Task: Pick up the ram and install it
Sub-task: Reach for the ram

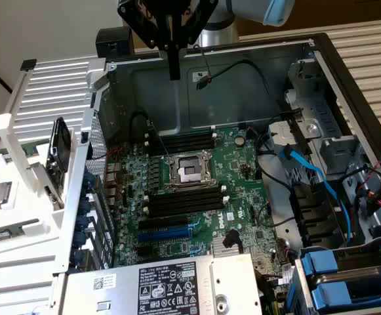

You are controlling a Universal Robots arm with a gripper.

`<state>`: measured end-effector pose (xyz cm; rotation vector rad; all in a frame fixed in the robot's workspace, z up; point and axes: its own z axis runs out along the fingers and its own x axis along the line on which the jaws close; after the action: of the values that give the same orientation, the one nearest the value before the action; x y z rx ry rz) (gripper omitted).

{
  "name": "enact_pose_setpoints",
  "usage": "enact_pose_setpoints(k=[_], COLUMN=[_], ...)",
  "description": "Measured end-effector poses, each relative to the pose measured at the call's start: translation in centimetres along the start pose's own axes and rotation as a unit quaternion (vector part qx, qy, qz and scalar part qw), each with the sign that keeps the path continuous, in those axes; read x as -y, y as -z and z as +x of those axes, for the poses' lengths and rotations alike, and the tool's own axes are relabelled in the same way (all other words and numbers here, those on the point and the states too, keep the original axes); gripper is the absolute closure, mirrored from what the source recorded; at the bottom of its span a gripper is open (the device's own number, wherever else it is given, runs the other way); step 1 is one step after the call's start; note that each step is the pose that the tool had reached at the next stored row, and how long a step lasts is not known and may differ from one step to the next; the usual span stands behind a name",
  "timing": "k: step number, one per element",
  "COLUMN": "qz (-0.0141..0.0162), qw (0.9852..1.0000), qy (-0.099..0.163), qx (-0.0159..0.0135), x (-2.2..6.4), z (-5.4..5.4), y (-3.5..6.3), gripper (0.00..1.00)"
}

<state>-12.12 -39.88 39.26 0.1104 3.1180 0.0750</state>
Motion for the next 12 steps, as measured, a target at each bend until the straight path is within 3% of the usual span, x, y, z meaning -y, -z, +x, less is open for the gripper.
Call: enact_pose_setpoints(k=[12], qz=[0.0], qw=[1.0], qy=[0.0], qx=[0.0], x=[0.0], z=[0.0], y=[0.0], gripper=[0.89])
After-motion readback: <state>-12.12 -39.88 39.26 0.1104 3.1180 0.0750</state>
